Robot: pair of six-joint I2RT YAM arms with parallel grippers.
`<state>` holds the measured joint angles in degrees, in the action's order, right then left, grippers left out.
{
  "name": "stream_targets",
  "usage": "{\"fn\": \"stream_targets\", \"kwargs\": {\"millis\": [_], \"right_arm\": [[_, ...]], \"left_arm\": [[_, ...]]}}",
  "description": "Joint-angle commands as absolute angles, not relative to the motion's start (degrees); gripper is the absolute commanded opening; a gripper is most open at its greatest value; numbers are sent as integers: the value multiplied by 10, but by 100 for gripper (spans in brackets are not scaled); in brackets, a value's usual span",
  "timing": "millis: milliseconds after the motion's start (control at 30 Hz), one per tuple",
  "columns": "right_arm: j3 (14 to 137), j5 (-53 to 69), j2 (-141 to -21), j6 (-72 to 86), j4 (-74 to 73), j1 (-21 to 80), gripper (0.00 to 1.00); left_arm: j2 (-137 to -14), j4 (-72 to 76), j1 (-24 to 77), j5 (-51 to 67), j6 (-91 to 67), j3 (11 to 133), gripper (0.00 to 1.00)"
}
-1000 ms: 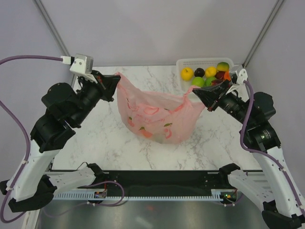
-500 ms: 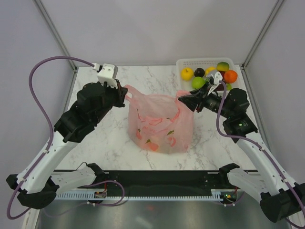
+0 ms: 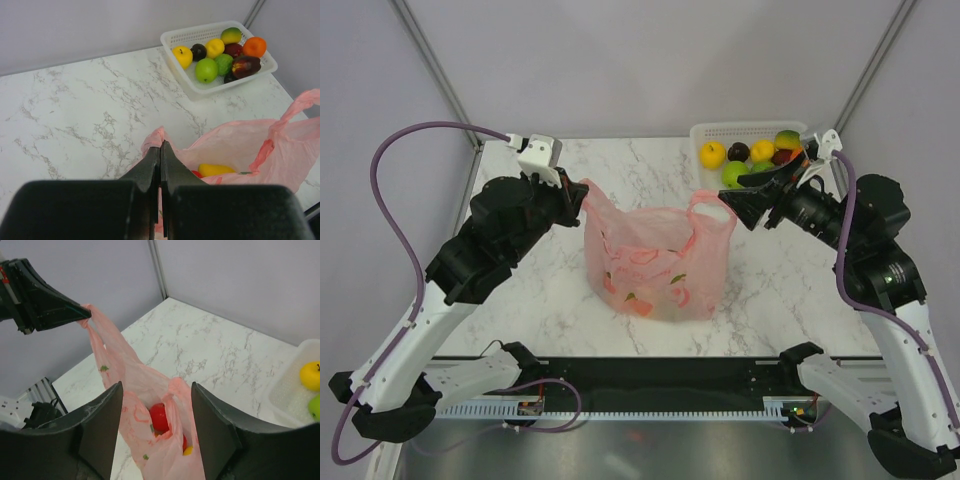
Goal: Place the fake fruits into the plastic bag and tie a complex knot
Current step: Tie the plastic bag at the center of the board.
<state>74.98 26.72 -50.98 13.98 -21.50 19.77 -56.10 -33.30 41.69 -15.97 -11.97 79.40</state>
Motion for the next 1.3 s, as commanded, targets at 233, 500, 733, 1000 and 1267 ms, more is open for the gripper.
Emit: {"fn": "stream_targets", "kwargs": {"millis": [233, 500, 733, 1000, 1267], "right_arm": [[765, 269, -534, 255, -334, 262, 66], [709, 137, -557, 329, -287, 322, 76], [703, -23, -604, 357, -226, 400, 79], [728, -203, -670, 340, -198, 456, 80], [753, -394, -703, 308, -221, 529, 78]], "left_arm": [[-571, -316, 415, -149, -133, 806, 2], [-570, -316, 414, -152, -132, 806, 2], [-563, -316, 415, -157, -128, 804, 2], [-564, -316, 415, -168, -124, 809, 2], [-563, -318, 415, -163, -125, 817, 2]]}}
